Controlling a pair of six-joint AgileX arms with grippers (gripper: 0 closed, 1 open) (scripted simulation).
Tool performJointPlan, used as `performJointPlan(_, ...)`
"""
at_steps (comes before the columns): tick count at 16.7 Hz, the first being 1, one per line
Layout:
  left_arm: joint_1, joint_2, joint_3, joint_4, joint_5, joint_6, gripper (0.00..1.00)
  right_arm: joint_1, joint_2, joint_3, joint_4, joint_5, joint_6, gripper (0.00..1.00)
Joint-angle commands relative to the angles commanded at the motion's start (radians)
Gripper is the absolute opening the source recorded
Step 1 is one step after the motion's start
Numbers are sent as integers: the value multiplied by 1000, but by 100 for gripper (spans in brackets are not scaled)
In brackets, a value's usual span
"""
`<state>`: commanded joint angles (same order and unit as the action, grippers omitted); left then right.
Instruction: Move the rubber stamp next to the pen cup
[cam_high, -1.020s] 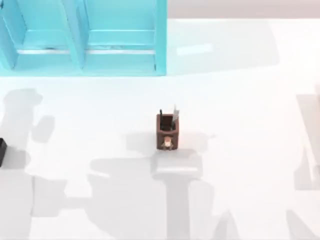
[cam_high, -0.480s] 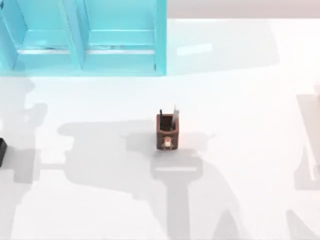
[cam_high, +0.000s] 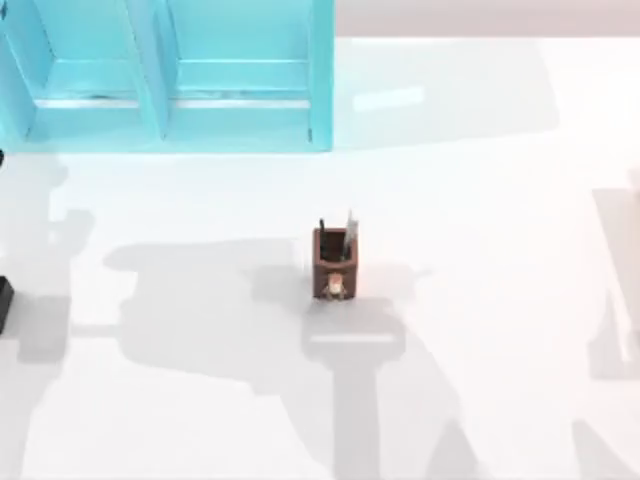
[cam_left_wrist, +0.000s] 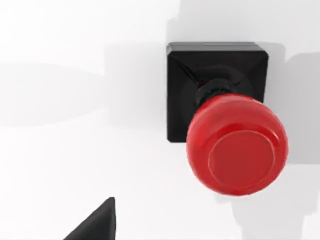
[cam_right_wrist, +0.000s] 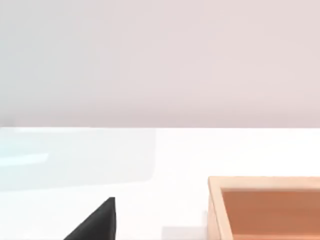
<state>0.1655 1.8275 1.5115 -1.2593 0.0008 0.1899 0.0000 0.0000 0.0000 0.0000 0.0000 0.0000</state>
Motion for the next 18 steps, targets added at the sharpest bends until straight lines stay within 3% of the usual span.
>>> performJointPlan(7,5,68,-231,311,0,6,100,0,0,0,0,0,0,100)
performJointPlan(12,6,78,-258,340,0,7,100,0,0,0,0,0,0,100)
performJointPlan(18,6,78,-258,340,0,7,55,0,0,0,0,0,0,100)
